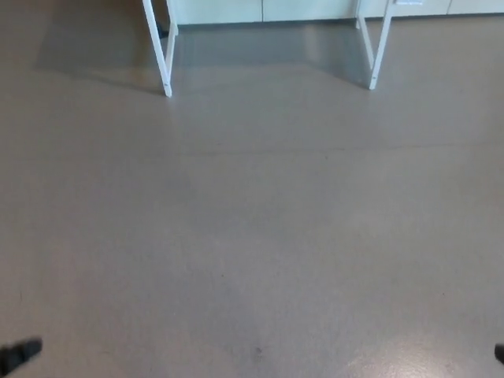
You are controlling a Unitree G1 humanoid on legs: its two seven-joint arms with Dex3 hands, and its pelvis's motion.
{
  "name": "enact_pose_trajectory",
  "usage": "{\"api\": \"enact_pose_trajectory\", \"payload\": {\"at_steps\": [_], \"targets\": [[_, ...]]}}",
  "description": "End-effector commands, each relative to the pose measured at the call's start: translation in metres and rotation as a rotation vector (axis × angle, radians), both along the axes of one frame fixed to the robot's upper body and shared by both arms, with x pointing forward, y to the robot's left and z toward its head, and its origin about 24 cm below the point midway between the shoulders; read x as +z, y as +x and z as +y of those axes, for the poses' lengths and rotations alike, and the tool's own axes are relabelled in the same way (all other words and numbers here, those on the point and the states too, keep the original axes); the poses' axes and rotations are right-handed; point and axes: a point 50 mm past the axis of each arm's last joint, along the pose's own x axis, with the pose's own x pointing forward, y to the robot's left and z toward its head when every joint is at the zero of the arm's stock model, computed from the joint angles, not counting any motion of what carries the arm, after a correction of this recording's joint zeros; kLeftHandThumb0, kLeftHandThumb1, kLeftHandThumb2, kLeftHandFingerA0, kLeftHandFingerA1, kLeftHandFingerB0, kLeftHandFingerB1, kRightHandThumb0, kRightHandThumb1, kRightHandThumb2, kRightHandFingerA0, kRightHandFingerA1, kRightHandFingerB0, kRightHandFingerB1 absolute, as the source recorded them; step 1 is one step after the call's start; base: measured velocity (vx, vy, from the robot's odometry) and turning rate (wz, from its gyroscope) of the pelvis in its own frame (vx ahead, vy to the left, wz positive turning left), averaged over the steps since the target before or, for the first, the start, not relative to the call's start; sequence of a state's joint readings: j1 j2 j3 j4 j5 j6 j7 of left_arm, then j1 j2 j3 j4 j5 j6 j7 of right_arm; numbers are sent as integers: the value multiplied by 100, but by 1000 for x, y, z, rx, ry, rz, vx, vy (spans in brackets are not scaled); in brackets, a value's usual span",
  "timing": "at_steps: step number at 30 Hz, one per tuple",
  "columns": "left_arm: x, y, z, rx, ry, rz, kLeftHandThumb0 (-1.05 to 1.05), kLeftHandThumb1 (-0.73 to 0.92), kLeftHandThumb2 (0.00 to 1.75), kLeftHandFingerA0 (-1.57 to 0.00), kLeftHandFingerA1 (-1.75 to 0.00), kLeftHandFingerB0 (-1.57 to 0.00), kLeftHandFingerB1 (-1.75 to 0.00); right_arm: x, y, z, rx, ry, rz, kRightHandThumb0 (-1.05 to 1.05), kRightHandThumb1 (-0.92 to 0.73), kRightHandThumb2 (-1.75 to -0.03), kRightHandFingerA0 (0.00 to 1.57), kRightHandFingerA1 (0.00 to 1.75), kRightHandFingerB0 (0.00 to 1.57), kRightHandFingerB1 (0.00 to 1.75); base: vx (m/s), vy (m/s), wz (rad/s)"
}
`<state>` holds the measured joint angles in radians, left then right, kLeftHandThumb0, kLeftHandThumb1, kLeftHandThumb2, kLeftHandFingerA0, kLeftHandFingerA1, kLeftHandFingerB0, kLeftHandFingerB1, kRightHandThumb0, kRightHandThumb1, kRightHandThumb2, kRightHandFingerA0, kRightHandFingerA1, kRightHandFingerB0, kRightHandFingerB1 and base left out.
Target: The robot walk up to a desk on which a bottle is kept on the left hand side and a container is kept on the right hand side. The robot uses its left hand to pick up the bottle and places it in the container.
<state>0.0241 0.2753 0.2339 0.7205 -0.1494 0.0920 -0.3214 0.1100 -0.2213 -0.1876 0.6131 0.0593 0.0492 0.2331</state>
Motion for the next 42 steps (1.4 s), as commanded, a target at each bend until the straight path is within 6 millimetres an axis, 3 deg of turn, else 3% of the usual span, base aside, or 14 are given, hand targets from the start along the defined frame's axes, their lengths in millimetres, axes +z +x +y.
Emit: {"api": "enact_pose_trajectory", "payload": {"at_steps": [1,2,3,4,11,23,24,33,34,37,38,40,41,42], "targets": [[23,8,11,-5,-306,-98,0,45,91,-24,-55,-8,-47,27,14,-15,27,169,-109,-27,-44,-93,1,50,0,49,112,-36,-2],[23,8,11,-5,-306,-98,0,45,91,-24,-55,-8,-47,27,14,-15,27,169,-109,-27,-44,-93,1,50,0,49,0,0,0],[23,8,11,-9,-302,-94,-1,45,91,-23,-55,-8,-46,27,14,-15,30,168,-110,-37,-49,-55,13,33,8,26,72,6,-9],[23,8,11,-11,-301,-94,-2,46,91,-24,-55,-7,-46,27,14,-15,33,173,-111,-43,-43,-67,8,41,0,26,140,93,-10],[25,8,11,-11,-309,-93,-1,44,90,-24,-55,-8,-47,29,13,-15,56,182,-108,-42,-41,-69,2,24,4,21,209,261,-10],[25,6,12,-10,-322,-84,-2,46,92,-25,-55,-8,-46,31,12,-15,90,194,-108,-42,-46,-59,0,22,1,18,254,57,9],[24,5,12,-9,-330,-88,-1,46,91,-24,-55,-8,-46,31,11,-15,104,215,-109,-58,-32,-69,0,12,0,7,152,-176,29],[25,4,12,-5,-345,-86,-2,43,89,-22,-54,-5,-45,33,10,-13,268,240,-56,-78,-41,-76,0,0,0,0,356,-118,11],[25,4,11,0,-353,-88,-1,60,58,-32,-37,-18,-28,34,10,-12,292,240,-56,-81,-42,-77,0,0,0,0,391,56,-20],[26,4,12,5,-353,-90,-1,58,58,-30,-36,-19,-29,35,10,-11,322,240,-53,-81,-36,-71,0,0,0,0,402,61,-28],[26,4,12,4,-350,-89,-1,43,89,-21,-54,-6,-46,35,10,-10,336,234,-50,-82,-47,-56,0,0,0,0,419,95,-45],[27,4,11,3,-347,-88,-1,43,89,-21,-54,-6,-46,35,10,-10,345,230,-48,-82,-47,-56,0,0,0,0,429,101,37],[27,4,11,4,-349,-87,0,58,58,-30,-36,-19,-29,36,11,-10,359,219,-43,-82,-47,-56,0,0,0,0,468,323,-96],[27,4,11,5,-351,-87,1,59,58,-30,-36,-19,-29,36,11,-10,374,209,-40,-83,-48,-56,0,0,0,0,404,180,-27]]}}
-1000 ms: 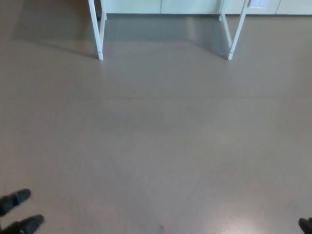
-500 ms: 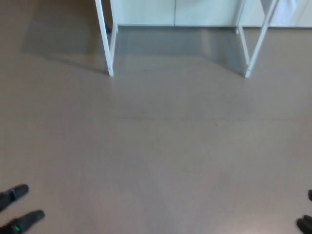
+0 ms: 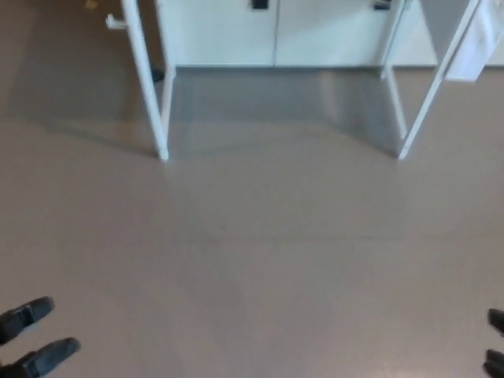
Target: The robot walk up to a desk on which a bottle is kept on the left hand side and a container is kept on the right hand side. The robot uses its left hand to pick up the bottle and places it in the container.
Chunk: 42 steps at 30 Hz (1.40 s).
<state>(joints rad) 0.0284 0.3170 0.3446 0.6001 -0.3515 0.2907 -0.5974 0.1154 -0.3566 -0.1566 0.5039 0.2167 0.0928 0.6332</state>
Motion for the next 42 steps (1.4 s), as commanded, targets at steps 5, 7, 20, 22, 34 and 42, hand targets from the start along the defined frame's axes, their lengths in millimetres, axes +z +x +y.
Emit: {"api": "enact_pose_trajectory", "payload": {"at_steps": [5,7,20,22,34,42], "targets": [[1,-2,3,17,-19,20,0,42,88,-23,-54,-6,-46,4,-1,-3,108,-60,-3,-82,-46,-55,0,0,0,0,414,141,-4],[1,-3,3,15,-20,17,0,60,57,-32,-36,-19,-28,3,-2,-4,100,-57,-9,-82,-47,-55,0,0,0,0,388,23,16],[-1,-5,3,13,-8,24,-1,44,90,-24,-54,-6,-46,2,-3,-1,-65,-173,-43,8,-73,-84,0,0,0,0,480,-82,37],[-2,-5,3,12,-6,24,-1,44,90,-24,-54,-6,-46,2,-3,-1,-74,-171,-44,8,-73,-84,0,0,0,0,457,-102,-19],[0,-3,2,2,-3,21,-2,43,89,-23,-54,-5,-46,-1,-4,-1,-107,-158,-35,-6,-71,-64,0,0,0,0,528,75,-30],[-3,-6,1,14,-12,33,-1,44,89,-23,-54,-6,-46,-3,-8,-2,-105,-177,-14,-18,-58,-77,0,0,0,0,377,38,8]]}}
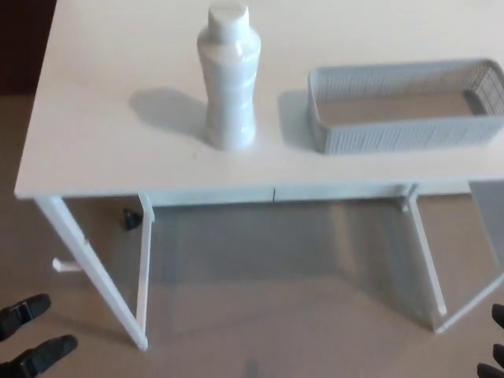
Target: The robot walk up to a desk on which a bottle is kept on the left hand side and a container is kept on the right hand side. The robot uses its left hand to pick up the bottle and places it in the container.
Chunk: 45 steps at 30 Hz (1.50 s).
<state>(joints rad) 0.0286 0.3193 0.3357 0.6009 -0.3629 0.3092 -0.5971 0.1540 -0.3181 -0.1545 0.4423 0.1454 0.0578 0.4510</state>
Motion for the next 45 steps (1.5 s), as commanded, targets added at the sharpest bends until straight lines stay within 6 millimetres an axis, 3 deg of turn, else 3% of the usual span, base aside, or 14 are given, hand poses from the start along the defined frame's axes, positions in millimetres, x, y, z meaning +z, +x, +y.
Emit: {"api": "enact_pose_trajectory", "payload": {"at_steps": [1,7,8,11,12,18,21,27,29,30,32,37,39,45], "targets": [[-2,-5,2,15,4,18,-1,44,89,-23,-54,-6,-46,-2,-6,-6,-21,-32,33,-18,-58,-77,0,0,0,0,221,-101,13],[-3,-11,5,17,-5,26,0,44,89,-22,-54,-6,-46,-6,-14,-5,-17,-26,44,-22,-63,-58,0,0,0,0,215,-114,-6],[-3,-13,5,14,1,32,-3,60,58,-33,-37,-20,-28,-7,-15,-5,-19,-28,48,-19,-63,-60,0,1,0,0,125,-22,-4],[-2,-19,9,-72,30,65,-5,61,58,-27,-36,-14,-27,-9,-20,-7,-31,-13,55,-21,-54,-77,0,0,0,0,126,-17,-6],[0,-26,13,-144,57,94,-4,42,88,-24,-54,-9,-47,-10,-22,-8,-26,-25,60,-19,-63,-61,0,1,0,0,119,-4,-5],[7,-49,27,-255,79,151,0,41,88,-25,-56,-10,-47,-13,-30,-11,-15,-47,81,-21,-66,-59,0,0,0,0,120,168,-6],[15,-75,42,-238,102,148,-5,53,56,-32,-38,-24,-29,-16,-37,-10,-17,-38,89,-22,-65,-59,0,0,0,0,89,154,3],[18,-119,69,-167,99,166,-10,53,56,-34,-36,-23,-29,-20,-41,-11,-26,-24,108,-19,-66,-59,0,0,0,0,101,12,6],[18,-150,87,-70,93,223,-1,46,91,-25,-55,-7,-46,-21,-43,-10,-35,-12,114,-17,-67,-59,0,0,0,0,104,-63,5],[20,-157,91,-41,93,230,-7,60,58,-31,-39,-17,-27,-21,-44,-11,-37,-12,114,-18,-66,-59,0,0,0,0,107,-84,9],[28,-168,109,111,124,215,-12,55,56,-35,-38,-18,-28,-22,-45,-11,-37,-13,116,-18,-67,-59,0,0,0,0,107,-113,-6],[40,-169,127,293,152,135,-7,52,55,-34,-37,-23,-29,-23,-46,-11,-37,-14,116,-19,-66,-59,0,0,0,0,119,-140,-10],[80,-148,155,416,240,-60,-11,50,55,-29,-35,-14,-27,-28,-59,-9,-48,-11,141,-17,-67,-60,0,0,0,0,44,-46,0],[115,-123,164,397,301,-207,-17,44,54,-32,-33,-18,-29,-33,-71,-10,-36,-29,174,-21,-64,-60,0,2,0,0,5,23,-2]]}}
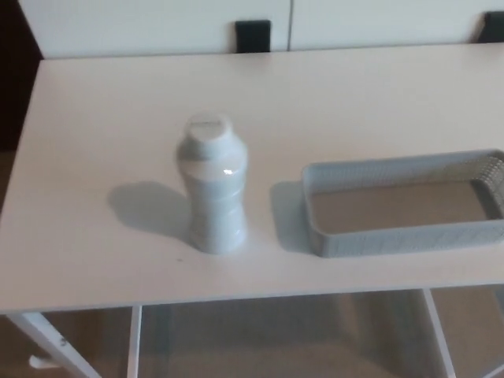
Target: The robot walk up to a desk on which a bottle is kept on the left hand side and a container is kept on the right hand side. The robot uses its left hand to pick up the bottle and places it in the container.
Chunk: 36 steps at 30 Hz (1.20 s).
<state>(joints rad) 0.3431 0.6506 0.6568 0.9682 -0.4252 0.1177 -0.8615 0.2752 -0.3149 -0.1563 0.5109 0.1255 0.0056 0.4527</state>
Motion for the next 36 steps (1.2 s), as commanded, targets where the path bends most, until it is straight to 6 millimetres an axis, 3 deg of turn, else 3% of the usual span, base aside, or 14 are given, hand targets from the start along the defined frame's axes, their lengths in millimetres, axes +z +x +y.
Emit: {"api": "enact_pose_trajectory", "payload": {"at_steps": [1,2,3,9,10,12,13,14,15,16,17,25,27,36], "targets": [[71,34,34,73,202,-322,-17,44,54,-32,-33,-18,-29,-8,-22,-2,2,-16,40,-21,-64,-60,0,2,0,0,-41,223,-30],[71,34,34,73,202,-322,-17,44,54,-32,-33,-18,-29,-8,-22,-2,2,-16,40,-21,-64,-60,0,2,0,0,-61,219,-28],[89,49,28,-9,273,-399,-12,44,90,0,-49,0,-47,-10,-31,-3,-3,-6,55,-19,-64,-61,0,1,0,0,-21,236,-6],[152,101,-14,-263,477,-653,-23,27,83,-7,-51,-8,-51,-17,-56,-6,-27,5,103,-23,-62,-58,0,5,0,0,58,191,4],[161,109,-25,-320,500,-691,-40,44,53,-17,-27,-16,-31,-18,-58,-6,-27,6,109,-22,-56,-68,0,4,0,1,97,93,5],[165,114,-32,-357,510,-713,-40,44,53,-17,-27,-16,-31,-19,-59,-6,-29,6,113,-22,-56,-68,0,4,0,1,103,87,4],[173,123,-46,-417,528,-741,-25,26,82,0,-48,0,-48,-21,-62,-6,-32,7,121,-27,-60,-58,0,5,0,1,90,-19,8],[173,123,-46,-417,528,-741,-25,26,82,0,-48,0,-48,-21,-62,-6,-32,7,121,-27,-60,-58,0,5,0,1,84,-28,9],[181,134,-64,-484,542,-770,-45,32,63,-8,-31,-8,-26,-25,-64,-7,-39,11,132,-27,-59,-57,0,5,0,2,74,-37,9],[182,144,-78,-538,538,-784,-42,31,69,-1,-27,-1,-20,-26,-66,-7,-49,20,140,-23,-59,-58,0,2,0,3,74,-37,9],[180,157,-93,-584,517,-790,-41,31,67,-1,-26,0,-18,-26,-66,-7,-47,11,148,-29,-49,-78,0,7,0,1,0,0,0],[158,208,-146,-714,430,-750,-39,30,67,-2,-27,-3,-20,-27,-72,-4,-48,11,157,-21,-55,-68,0,9,0,4,0,0,0],[151,216,-155,-736,417,-736,-40,30,67,-2,-27,-3,-20,-27,-72,-4,-50,10,153,-27,-48,-78,0,9,0,2,0,0,0],[115,233,-199,-863,367,-616,-43,31,69,-1,-24,-1,-18,-25,-70,-3,-44,23,144,-29,-49,-78,0,5,0,0,0,0,0]]}}
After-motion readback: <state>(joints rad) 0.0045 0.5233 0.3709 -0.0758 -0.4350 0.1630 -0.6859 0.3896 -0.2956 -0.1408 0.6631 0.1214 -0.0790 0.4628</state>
